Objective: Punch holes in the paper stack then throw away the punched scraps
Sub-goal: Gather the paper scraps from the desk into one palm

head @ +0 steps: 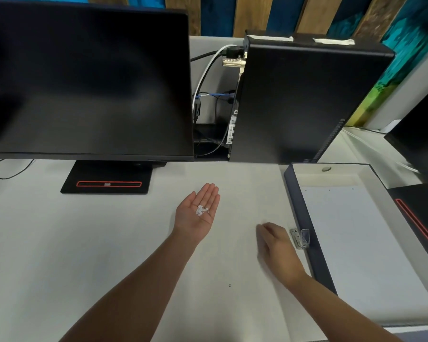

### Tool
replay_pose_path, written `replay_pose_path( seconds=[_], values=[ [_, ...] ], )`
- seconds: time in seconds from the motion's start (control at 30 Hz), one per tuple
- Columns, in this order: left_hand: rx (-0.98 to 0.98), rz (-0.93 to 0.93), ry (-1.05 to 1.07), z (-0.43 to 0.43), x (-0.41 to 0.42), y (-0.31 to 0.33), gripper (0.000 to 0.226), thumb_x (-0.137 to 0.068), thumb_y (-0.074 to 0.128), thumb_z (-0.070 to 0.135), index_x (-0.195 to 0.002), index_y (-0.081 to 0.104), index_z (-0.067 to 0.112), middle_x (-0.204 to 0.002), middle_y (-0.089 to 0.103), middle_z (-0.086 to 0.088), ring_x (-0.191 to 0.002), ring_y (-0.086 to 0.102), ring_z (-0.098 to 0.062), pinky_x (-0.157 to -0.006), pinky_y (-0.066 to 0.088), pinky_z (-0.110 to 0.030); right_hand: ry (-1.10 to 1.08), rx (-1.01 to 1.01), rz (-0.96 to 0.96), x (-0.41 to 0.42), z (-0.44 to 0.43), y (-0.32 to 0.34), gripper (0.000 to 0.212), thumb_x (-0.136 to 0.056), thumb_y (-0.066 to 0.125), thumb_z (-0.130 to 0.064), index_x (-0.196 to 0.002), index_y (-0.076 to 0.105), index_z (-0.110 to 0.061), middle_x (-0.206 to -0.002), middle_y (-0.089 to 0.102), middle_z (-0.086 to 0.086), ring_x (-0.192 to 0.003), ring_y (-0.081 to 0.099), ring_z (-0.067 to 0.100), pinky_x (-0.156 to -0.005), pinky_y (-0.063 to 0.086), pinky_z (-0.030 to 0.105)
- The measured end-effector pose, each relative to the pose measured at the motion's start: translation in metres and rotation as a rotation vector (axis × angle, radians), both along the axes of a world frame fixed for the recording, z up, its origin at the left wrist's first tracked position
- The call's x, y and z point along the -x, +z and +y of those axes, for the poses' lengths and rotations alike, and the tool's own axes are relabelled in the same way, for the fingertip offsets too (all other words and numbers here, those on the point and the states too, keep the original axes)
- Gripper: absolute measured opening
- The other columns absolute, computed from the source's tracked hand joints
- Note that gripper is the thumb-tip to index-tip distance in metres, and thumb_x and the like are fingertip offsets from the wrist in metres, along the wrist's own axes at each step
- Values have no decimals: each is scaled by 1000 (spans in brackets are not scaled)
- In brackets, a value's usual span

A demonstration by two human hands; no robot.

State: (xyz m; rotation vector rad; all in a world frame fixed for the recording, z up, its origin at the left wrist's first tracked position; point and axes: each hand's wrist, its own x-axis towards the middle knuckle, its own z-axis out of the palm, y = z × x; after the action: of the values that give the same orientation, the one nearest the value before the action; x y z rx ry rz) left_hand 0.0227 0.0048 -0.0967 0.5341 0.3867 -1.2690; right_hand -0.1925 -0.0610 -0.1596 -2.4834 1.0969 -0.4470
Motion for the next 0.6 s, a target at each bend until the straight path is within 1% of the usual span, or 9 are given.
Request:
replay_pose_path(
  seconds=[0.1, 0.2, 0.27, 0.33, 0.37, 0.4, 0.43, 0.5, 0.6],
  values=[
    [-5, -1, -8, -2, 4, 0, 36, -100, 37, 17, -109, 63, -6, -104, 72, -19, -105, 64, -28, -90, 50, -39, 11, 1, -8, 2, 6, -6, 12, -92, 52, -12, -102, 59, -9, -81, 48, -4, -79, 42, 17, -70, 40, 24],
    [-15, -8, -19, -4, 7, 0, 36, -100, 37, 17, -110, 62, -6, -105, 72, -19, -105, 64, -28, -91, 50, -39, 33, 27, -15, 3, 10, -6, 24, -90, 56, -11, -113, 63, -9, -96, 63, 6, -89, 52, 23, -81, 49, 28],
    [-18, -10, -25, -4, 9, 0, 36, -100, 37, 17, -111, 62, -5, -105, 72, -18, -105, 65, -28, -92, 50, -38, -31, -20, -54, 3, 10, -1, 21, -91, 53, -10, -108, 63, -4, -95, 62, 6, -89, 53, 23, -82, 46, 27],
    [-16, -9, -26, -5, 10, 1, 36, -100, 37, 17, -110, 63, -5, -105, 72, -19, -105, 64, -29, -93, 50, -38, -68, -43, -77, 1, 8, 1, 9, -92, 51, -6, -91, 59, -3, -80, 52, 1, -77, 45, 20, -72, 42, 26],
    [-15, -9, -27, -5, 10, 1, 36, -100, 37, 17, -110, 63, -6, -105, 72, -19, -105, 64, -29, -94, 49, -38, -68, -25, -79, 0, 8, 1, 6, -91, 51, -4, -87, 56, -4, -77, 47, -1, -74, 40, 17, -69, 39, 26],
    [-15, -10, -27, -5, 11, 1, 36, -100, 37, 17, -109, 63, -6, -104, 72, -19, -105, 64, -29, -95, 49, -38, -58, -6, -70, 0, 9, -1, 5, -90, 52, -3, -89, 57, -5, -78, 47, -1, -75, 39, 16, -70, 38, 25],
    [-16, -9, -26, -5, 11, 2, 36, -100, 37, 17, -108, 63, -6, -104, 72, -19, -105, 64, -29, -98, 48, -39, -46, 13, -59, 1, 9, -4, 9, -88, 55, -2, -95, 60, -5, -83, 54, 2, -79, 44, 18, -73, 40, 25],
    [-14, -6, -24, -5, 13, 2, 36, -100, 37, 17, -107, 64, -6, -103, 72, -19, -105, 64, -29, -99, 47, -39, -15, 24, -17, 2, 12, -8, 26, -82, 63, 0, -107, 64, -7, -99, 63, 9, -91, 55, 28, -81, 48, 29],
    [-13, 4, -23, -5, 16, 2, 36, -100, 37, 17, -108, 63, -6, -103, 72, -20, -106, 63, -29, -95, 49, -39, 34, 32, 21, 1, 18, -4, 33, -78, 67, 0, -109, 66, -11, -101, 65, 13, -93, 60, 33, -79, 53, 35]
  ],
)
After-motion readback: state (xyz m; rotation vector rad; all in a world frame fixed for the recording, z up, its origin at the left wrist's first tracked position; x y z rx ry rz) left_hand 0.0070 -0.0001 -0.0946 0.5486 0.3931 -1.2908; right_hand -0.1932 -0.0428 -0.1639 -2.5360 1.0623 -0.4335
